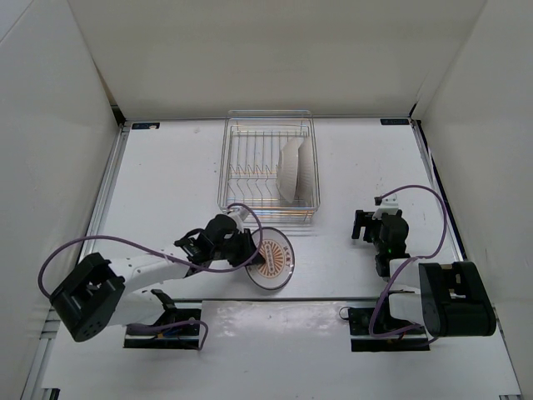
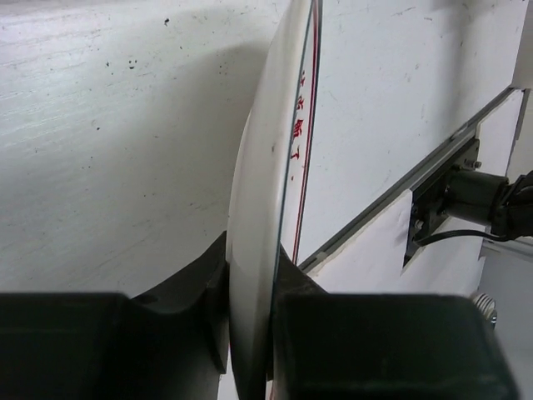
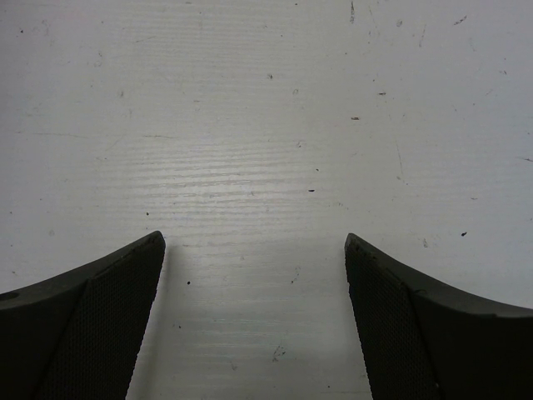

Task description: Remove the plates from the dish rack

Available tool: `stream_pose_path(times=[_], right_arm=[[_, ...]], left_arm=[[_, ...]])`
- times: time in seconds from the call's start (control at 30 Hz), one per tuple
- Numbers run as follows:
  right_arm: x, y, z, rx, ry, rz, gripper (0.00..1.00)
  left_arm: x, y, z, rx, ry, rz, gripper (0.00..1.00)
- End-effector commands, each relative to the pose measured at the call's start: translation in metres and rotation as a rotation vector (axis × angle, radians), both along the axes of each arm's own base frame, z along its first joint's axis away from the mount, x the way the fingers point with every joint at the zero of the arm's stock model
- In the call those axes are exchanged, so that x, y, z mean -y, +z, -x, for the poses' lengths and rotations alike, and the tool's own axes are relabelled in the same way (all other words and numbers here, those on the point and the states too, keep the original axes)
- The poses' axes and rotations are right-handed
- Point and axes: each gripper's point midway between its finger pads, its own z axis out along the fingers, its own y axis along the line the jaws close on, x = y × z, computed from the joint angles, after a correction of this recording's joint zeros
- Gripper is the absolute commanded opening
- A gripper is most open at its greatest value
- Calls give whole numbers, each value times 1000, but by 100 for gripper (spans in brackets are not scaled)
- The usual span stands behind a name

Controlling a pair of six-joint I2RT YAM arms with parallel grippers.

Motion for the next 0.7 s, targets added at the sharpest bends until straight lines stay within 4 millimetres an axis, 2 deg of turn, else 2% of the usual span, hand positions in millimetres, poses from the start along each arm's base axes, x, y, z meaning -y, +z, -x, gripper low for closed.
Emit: stream_pose_path(times=[0.0, 0.07, 0.1, 0.23, 0.43, 0.53, 0.57, 0.6, 0.63, 0.67], right_arm=[[2, 6, -3, 35, -4, 14, 90], [1, 7, -4, 38, -3, 13, 90], [2, 6, -3, 36, -6, 12, 90], [2, 7, -4, 38, -4, 14, 90], [2, 6, -3, 35, -3, 13, 90], [2, 6, -3, 33, -5, 13, 90], [1, 7, -4, 38, -3, 12, 90], [2, 6, -4, 35, -7, 11, 90], [1, 6, -3, 33, -3, 12, 90], [2, 5, -3, 32, -5, 13, 90]], left_arm=[[-30, -39, 7, -40, 27, -169, 29], [-34, -38, 4, -28, 30, -201, 43], [-36, -39, 6, -33, 23, -215, 55], [-43, -38, 4, -45, 30, -261, 73], [-60, -41, 3, -62, 64, -365, 86], [-70, -37, 2, -67, 78, -425, 87], [-70, -29, 1, -68, 75, -430, 89], [-79, -29, -1, -59, 98, -475, 91], [-80, -25, -3, -48, 97, -486, 95], [-87, -19, 1, -58, 93, -518, 99]])
